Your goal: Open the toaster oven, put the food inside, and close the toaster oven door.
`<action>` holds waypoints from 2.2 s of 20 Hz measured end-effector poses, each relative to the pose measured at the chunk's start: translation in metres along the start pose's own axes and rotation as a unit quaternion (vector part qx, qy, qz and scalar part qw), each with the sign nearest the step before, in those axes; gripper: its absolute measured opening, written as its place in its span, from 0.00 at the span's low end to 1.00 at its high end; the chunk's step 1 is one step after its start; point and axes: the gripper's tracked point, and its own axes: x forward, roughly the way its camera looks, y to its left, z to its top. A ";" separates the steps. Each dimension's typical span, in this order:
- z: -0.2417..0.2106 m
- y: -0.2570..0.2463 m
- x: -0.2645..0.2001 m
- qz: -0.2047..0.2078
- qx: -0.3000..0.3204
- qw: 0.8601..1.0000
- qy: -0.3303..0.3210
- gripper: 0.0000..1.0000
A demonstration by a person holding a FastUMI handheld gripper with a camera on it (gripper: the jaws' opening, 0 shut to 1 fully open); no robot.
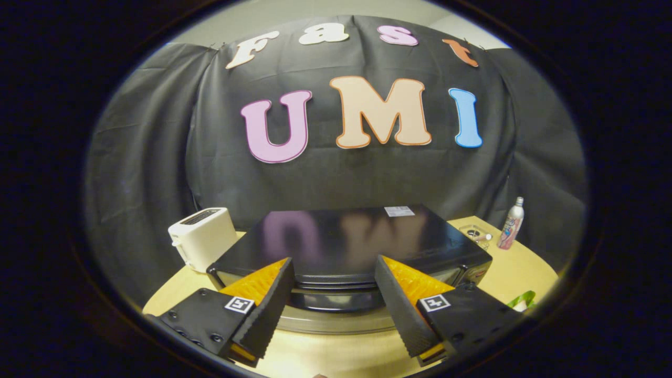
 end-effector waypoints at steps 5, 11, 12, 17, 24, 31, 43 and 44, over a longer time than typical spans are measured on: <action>0.001 0.000 -0.007 -0.002 0.007 0.999 -0.044 0.98; -0.007 0.000 -0.027 0.010 0.017 0.998 -0.059 0.96; -0.009 0.000 -0.030 0.013 0.014 0.998 -0.059 0.96; -0.017 -0.001 -0.049 0.018 0.012 0.999 -0.040 0.95; -0.045 -0.003 -0.089 0.014 0.012 1.000 0.017 0.92; -0.072 -0.006 -0.108 0.019 0.008 0.997 0.070 0.91; -0.168 -0.015 -0.121 0.018 0.014 0.978 0.210 0.91; -0.177 -0.016 -0.120 0.018 0.014 0.975 0.221 0.91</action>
